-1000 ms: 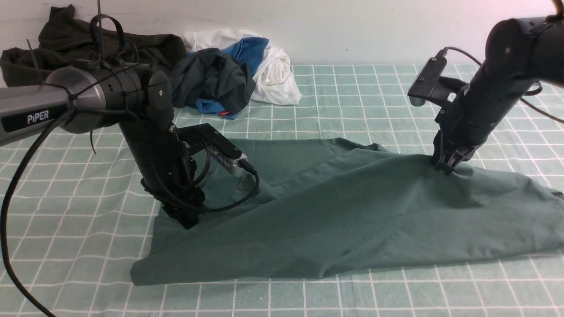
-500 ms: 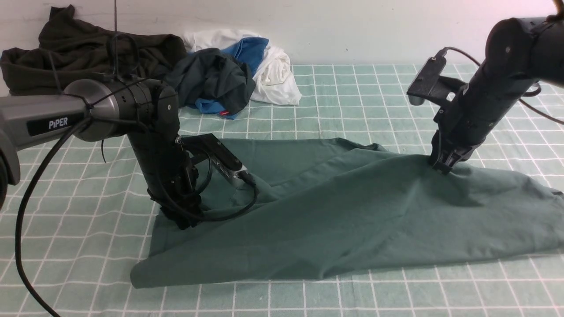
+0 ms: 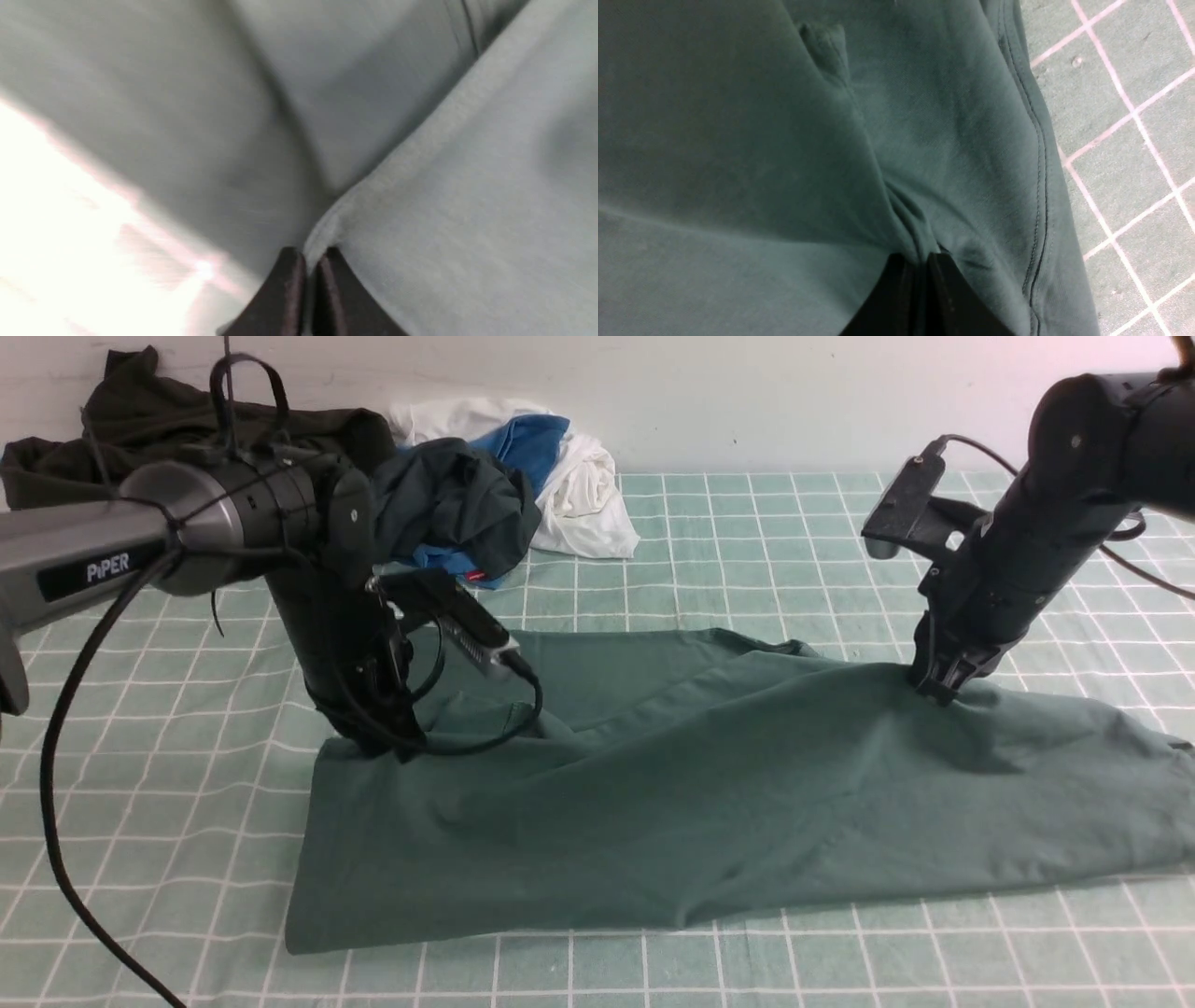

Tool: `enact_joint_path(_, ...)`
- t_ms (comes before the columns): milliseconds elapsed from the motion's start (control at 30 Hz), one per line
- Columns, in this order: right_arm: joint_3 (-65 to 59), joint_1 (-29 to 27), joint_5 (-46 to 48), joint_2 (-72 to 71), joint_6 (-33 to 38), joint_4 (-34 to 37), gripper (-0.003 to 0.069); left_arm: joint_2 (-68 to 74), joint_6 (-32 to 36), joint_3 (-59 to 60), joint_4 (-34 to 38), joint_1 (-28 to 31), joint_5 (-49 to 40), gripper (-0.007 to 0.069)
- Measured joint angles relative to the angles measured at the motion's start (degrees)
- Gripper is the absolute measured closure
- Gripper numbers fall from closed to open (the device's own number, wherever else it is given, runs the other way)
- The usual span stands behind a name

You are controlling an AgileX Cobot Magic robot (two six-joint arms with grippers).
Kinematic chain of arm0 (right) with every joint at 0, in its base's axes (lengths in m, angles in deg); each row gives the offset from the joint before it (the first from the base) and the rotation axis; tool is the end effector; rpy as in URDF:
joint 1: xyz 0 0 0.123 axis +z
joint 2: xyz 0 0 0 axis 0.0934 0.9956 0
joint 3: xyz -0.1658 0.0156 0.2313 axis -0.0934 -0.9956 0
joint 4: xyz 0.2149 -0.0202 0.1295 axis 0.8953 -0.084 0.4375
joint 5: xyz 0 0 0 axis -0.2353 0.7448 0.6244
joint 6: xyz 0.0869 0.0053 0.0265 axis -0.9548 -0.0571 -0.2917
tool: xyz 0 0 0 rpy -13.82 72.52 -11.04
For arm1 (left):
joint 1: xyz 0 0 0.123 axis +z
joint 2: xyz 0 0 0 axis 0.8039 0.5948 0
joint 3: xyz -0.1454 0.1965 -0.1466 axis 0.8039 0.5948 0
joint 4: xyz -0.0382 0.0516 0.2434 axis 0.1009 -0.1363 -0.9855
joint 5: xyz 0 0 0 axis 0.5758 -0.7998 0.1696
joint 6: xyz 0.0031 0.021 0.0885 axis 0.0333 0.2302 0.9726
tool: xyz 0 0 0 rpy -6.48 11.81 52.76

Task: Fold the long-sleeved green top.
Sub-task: Use both arms to drag the lower edge of the fabric forward and fold it over the upper edge

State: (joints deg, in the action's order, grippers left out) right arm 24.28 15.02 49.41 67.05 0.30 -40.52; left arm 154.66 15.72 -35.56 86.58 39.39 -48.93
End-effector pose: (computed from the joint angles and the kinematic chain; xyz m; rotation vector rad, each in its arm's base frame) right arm 0.4061 0.0741 0.2260 -1.3235 2.6156 -0.0133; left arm 0.4096 -0.0993 0.2090 1.2281 2.6658 0.1167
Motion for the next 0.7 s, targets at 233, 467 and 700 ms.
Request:
enact_joint_path(233,0.05,0.0,-2.42,0.0,-0.89,-3.93,0.0648,-0.22,-3.13,-10.27,-3.94,0.0,-0.58,0.0618)
enact_joint_path(467,0.05,-0.1,-10.41,0.04,-1.13,-4.96,0.0648,5.47,-7.71,-18.56,-4.92,1.23,-0.04,0.0618)
enact_joint_path(700,0.05,-1.92,-17.42,2.86,-2.22,-3.98,0.0648,12.0,-9.04,-20.62,-4.81,2.56,5.15,0.0618)
